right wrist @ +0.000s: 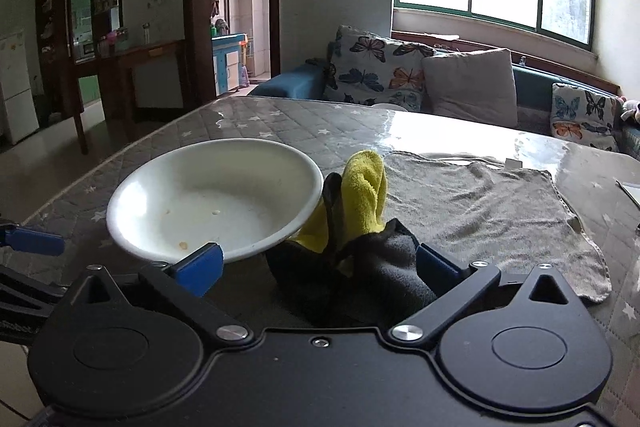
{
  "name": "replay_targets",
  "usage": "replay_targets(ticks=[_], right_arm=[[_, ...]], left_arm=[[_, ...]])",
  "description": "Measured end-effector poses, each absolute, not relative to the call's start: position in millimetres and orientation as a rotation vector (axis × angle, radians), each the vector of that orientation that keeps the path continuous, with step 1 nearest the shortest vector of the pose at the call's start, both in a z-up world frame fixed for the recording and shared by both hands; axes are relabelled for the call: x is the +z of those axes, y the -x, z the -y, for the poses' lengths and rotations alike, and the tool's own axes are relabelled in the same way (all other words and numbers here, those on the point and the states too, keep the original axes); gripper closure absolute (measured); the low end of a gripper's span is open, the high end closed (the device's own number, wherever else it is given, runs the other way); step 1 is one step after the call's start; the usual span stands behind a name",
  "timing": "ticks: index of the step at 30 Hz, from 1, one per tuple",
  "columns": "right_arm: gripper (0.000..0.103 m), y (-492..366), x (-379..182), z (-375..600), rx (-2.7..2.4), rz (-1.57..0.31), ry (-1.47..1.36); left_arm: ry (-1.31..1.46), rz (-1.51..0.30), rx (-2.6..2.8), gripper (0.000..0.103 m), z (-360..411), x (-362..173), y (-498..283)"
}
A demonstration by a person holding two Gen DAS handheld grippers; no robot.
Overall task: Clean bowl
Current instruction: 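Lower the yellow sponge onto the mattress beside the towel and open the right tool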
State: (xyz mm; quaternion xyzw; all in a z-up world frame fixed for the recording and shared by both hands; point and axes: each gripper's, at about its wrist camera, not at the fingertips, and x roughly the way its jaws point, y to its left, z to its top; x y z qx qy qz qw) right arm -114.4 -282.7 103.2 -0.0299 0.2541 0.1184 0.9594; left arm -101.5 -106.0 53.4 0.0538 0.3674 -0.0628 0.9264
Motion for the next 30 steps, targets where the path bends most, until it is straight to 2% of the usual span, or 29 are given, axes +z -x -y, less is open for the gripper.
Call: replay_targets(ticks=[30], right_arm=[[0.0, 149, 77, 271, 0.222, -0.553, 0.024]], left_arm=[[-0.045, -0.78, -0.093, 0.02, 102, 39, 119]])
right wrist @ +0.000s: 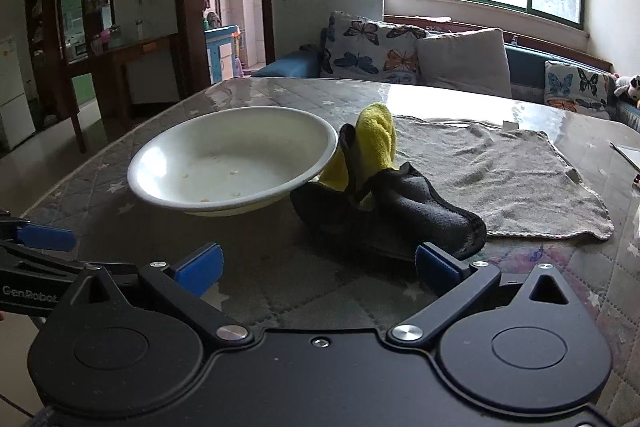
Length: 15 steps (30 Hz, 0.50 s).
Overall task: Clean bowl
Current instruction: 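Lower the yellow sponge onto the mattress beside the towel and open the right tool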
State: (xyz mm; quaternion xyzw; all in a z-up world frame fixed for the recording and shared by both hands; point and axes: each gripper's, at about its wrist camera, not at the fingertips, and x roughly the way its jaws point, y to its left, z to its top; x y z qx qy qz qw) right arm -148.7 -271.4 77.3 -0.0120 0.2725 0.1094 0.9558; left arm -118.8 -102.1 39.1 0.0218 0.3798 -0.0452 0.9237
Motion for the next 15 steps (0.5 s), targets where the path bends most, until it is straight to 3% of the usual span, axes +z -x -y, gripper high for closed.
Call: replay_targets(ticks=[15], right_arm=[[0.0, 163, 72, 273, 0.215, -0.571, 0.028]], left_arm=[[-0.028, -0.798, -0.094, 0.019, 111, 32, 125]])
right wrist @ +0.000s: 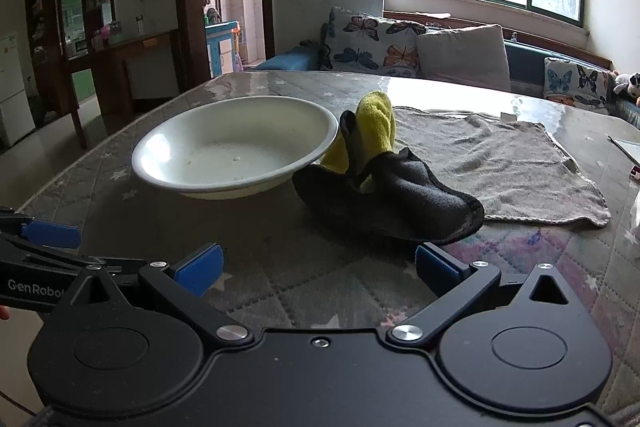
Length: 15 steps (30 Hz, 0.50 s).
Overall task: Clean bowl
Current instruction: 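Lower the yellow sponge onto the mattress beside the towel and open the right tool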
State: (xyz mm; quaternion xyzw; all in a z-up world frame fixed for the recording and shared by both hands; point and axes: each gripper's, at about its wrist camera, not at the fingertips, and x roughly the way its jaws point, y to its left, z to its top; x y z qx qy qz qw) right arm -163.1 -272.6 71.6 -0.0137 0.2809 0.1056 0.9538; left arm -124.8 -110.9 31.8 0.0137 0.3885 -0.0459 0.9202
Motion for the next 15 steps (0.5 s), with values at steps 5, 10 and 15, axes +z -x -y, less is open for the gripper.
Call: replay_targets(ticks=[5, 10, 15], right_arm=[[0.0, 168, 68, 275, 0.211, -0.582, 0.027], [0.0, 171, 66, 281, 0.19, -0.583, 0.014], [0.0, 173, 59, 285, 0.174, -0.604, 0.006]], left_arm=[[-0.027, -0.811, -0.091, 0.019, 114, 28, 128], [-0.029, -0.827, -0.092, 0.018, 117, 24, 130], [-0.032, -0.838, -0.085, 0.018, 117, 21, 131]])
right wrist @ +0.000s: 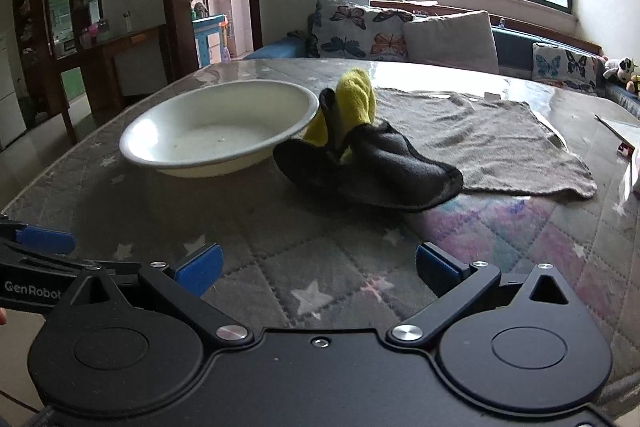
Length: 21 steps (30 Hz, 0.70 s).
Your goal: Clean bowl
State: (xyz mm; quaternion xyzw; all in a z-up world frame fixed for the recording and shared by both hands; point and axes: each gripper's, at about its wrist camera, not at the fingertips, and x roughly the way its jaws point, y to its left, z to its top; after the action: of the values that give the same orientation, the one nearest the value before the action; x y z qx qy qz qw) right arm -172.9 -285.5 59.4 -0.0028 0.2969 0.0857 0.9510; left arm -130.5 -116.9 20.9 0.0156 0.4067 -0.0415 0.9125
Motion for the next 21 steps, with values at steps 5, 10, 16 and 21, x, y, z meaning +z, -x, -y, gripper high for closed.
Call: replay_targets(ticks=[5, 10, 16, 21], right_arm=[[0.0, 171, 55, 289, 0.151, -0.621, -0.003], [0.0, 168, 50, 293, 0.139, -0.642, -0.009], [0.0, 167, 45, 291, 0.138, -0.655, 0.007], [0.0, 168, 43, 289, 0.133, -0.646, 0.027]], left_arm=[[-0.042, -0.836, -0.074, 0.018, 118, 20, 131], [-0.049, -0.834, -0.071, 0.017, 119, 20, 131], [-0.056, -0.83, -0.065, 0.015, 121, 18, 133], [-0.052, -0.83, -0.06, 0.013, 120, 18, 132]])
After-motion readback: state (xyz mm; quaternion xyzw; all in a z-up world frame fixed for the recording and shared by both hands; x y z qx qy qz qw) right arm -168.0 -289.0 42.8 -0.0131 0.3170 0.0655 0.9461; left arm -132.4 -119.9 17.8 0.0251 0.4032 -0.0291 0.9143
